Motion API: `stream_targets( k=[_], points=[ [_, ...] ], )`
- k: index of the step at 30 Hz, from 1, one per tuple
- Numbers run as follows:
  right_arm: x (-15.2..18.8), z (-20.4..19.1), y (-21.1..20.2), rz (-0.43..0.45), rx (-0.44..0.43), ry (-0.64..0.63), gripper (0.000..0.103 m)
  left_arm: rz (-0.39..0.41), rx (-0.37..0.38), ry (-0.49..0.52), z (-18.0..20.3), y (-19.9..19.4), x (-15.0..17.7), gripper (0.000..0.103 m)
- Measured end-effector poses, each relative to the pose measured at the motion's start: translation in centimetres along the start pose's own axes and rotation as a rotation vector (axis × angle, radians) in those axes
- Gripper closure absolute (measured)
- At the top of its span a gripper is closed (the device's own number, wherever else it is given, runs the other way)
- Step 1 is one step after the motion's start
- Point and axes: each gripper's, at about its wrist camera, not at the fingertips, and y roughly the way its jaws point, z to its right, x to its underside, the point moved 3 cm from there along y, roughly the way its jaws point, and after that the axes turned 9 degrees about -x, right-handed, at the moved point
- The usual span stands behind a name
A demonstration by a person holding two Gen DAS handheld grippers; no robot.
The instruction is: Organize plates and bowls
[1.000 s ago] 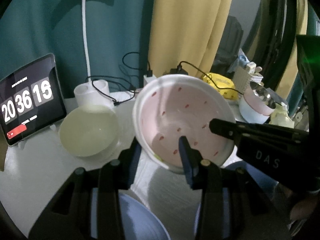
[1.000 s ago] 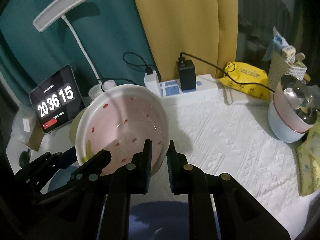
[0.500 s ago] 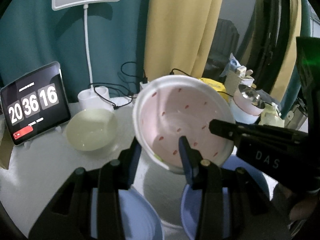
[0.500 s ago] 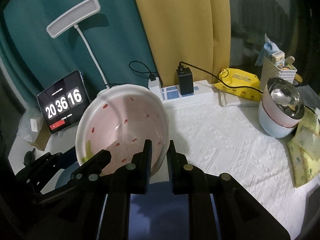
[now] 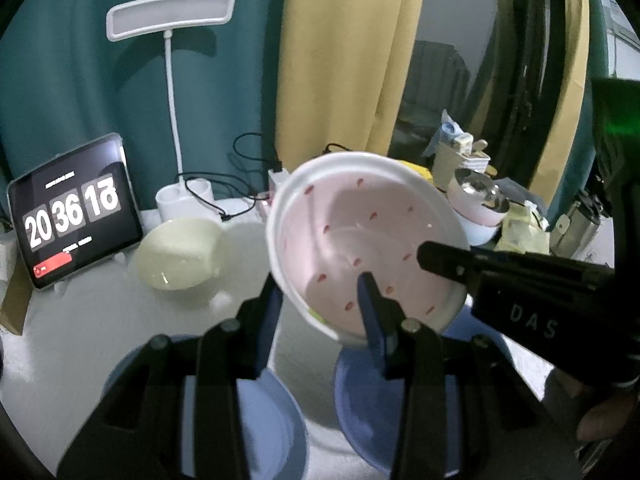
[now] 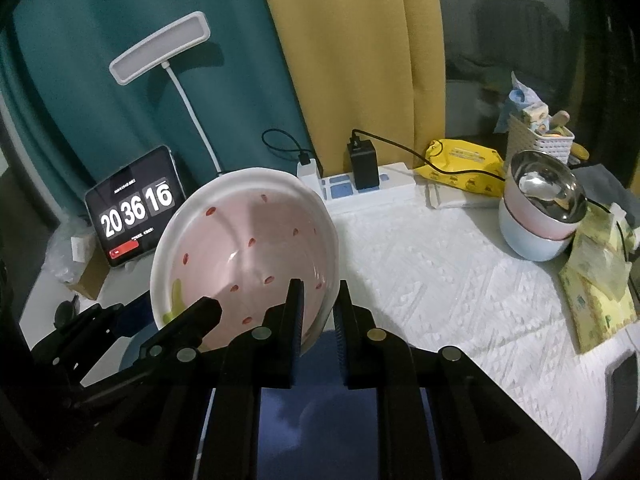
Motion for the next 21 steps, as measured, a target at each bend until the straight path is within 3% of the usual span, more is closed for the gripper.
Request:
stream_targets(
  k=[21],
  points=[
    [3.9,1.3,-3.1,0.004,0.019,0.041,0.087,-0.033,0.026,0.034,2.6,-2.1,3.1,0.063]
  ],
)
